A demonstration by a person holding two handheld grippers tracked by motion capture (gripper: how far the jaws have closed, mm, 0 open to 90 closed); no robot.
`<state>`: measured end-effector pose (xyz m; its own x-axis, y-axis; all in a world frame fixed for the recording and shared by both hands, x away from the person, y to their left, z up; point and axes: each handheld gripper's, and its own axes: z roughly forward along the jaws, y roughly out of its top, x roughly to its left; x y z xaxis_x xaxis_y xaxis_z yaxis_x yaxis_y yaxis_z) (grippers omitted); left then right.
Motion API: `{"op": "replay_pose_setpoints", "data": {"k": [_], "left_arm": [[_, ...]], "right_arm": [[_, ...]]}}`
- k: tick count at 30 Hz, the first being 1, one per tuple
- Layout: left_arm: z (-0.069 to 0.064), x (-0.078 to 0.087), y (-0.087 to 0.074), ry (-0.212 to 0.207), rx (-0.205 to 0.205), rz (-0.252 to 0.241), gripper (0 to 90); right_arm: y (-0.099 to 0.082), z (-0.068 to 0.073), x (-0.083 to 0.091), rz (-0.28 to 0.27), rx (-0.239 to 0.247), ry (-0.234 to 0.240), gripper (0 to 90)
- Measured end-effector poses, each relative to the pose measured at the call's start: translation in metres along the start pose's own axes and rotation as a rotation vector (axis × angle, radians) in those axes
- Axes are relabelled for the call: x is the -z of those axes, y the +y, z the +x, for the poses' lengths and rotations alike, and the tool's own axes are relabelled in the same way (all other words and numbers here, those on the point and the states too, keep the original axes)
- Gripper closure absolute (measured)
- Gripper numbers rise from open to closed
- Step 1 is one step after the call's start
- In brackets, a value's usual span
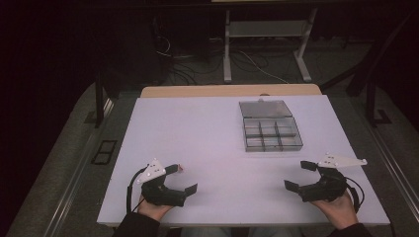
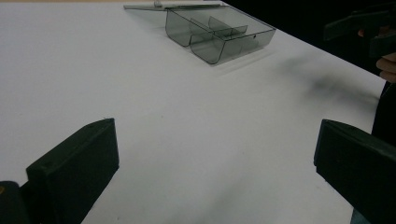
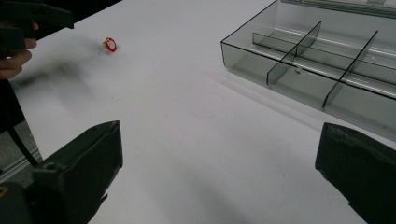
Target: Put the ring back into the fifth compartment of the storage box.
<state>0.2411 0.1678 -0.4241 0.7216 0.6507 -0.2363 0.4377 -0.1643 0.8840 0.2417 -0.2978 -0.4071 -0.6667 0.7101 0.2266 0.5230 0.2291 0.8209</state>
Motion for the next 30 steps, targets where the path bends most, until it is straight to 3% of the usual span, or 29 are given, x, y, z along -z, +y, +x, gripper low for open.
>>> {"op": "replay_pose_setpoints", "data": {"k": [20, 30], "left_arm": [[-0.0008, 0.0001, 0.0003, -0.003, -0.004, 0.001, 0.0], [-0.003, 0.0017, 0.0059, -0.014, -0.008, 0.028, 0.0]], "right_arm": [[-0.0018, 0.0025, -0.0055, 0.034, 0.015, 0.042, 0.3], [-0.002, 0.0034, -0.0063, 0.041, 0.028, 0.044, 0.3]]}}
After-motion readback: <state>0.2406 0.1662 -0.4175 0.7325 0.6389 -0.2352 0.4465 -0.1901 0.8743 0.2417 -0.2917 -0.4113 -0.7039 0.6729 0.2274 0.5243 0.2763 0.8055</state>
